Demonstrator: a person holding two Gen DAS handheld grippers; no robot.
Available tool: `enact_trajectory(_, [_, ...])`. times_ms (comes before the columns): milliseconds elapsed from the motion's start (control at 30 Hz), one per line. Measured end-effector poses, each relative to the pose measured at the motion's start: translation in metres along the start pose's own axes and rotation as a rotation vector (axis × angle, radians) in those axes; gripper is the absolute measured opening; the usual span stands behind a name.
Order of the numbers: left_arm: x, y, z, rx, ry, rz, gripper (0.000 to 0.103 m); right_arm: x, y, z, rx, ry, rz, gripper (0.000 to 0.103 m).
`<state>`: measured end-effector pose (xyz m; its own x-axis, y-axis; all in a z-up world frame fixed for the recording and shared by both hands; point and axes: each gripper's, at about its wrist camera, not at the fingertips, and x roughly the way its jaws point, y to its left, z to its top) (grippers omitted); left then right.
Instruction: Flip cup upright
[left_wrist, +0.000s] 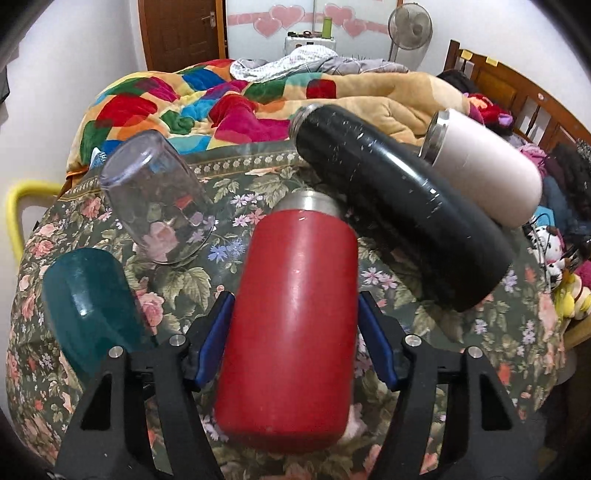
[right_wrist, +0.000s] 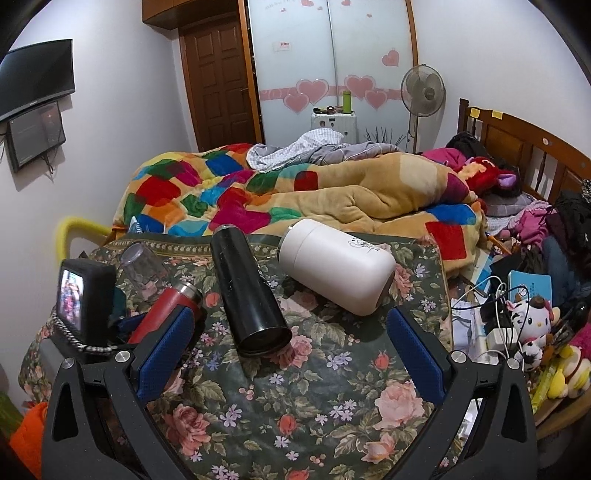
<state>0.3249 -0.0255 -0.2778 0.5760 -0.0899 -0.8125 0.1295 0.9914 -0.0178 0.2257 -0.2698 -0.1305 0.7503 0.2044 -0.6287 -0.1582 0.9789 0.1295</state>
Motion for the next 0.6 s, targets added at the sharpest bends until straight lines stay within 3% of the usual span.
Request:
enact_trajectory(300, [0.004,-0.003,-0.003,0.006,0.01,0.041,0.064,-0.005,0.001,0.002,-0.001,-0.012,0.004,0.103])
enact_trajectory(600, [-0.052,-0.017,-0.014,0.019,-0.047,0.019,0.063,-0.033,0.0,0.0,-0.005,-0.049,0.009,0.103])
